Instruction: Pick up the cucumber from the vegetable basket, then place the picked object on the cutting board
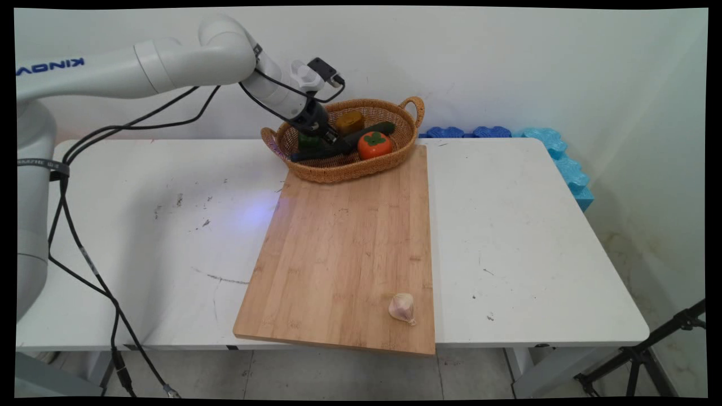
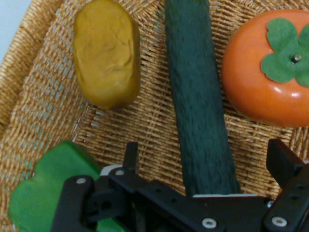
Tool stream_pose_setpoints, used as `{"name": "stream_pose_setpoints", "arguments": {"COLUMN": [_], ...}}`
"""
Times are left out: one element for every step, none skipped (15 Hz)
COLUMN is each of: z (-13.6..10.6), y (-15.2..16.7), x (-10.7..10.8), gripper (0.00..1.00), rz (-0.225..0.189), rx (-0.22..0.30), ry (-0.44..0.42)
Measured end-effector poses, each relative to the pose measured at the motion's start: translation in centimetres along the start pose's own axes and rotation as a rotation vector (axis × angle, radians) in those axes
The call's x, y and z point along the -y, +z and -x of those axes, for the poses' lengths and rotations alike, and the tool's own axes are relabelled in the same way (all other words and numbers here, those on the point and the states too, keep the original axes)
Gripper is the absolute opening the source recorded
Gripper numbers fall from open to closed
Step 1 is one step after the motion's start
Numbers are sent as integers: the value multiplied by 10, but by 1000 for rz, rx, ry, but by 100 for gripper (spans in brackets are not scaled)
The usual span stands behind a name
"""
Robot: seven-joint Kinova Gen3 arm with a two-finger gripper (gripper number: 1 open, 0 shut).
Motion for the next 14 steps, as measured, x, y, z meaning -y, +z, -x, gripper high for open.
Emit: {"name": "stream_pose_setpoints", "arguments": {"z": [0,-1,-1,-1,-1,-1,-1,-1,-1,-1,-1,0,-1,-1], "y": [3,4,6,8,9,10,11,12,12,13,13,13,13,13], "x": [-1,-1,-2,-2,-3,-3,-4,-4,-5,-5,-6,-6,-6,-7], "gripper": [100,100,100,100,0,0,0,0,0,0,0,0,0,0], "rz": [-1,-1,-2,-2,-3,-3,-4,-4,-5,-5,-5,-5,-7,-10], "rx": [2,3,4,5,6,7,8,9,10,11,11,10,9,6], "ry": [1,3,4,5,7,9,11,12,14,15,15,16,17,17]}}
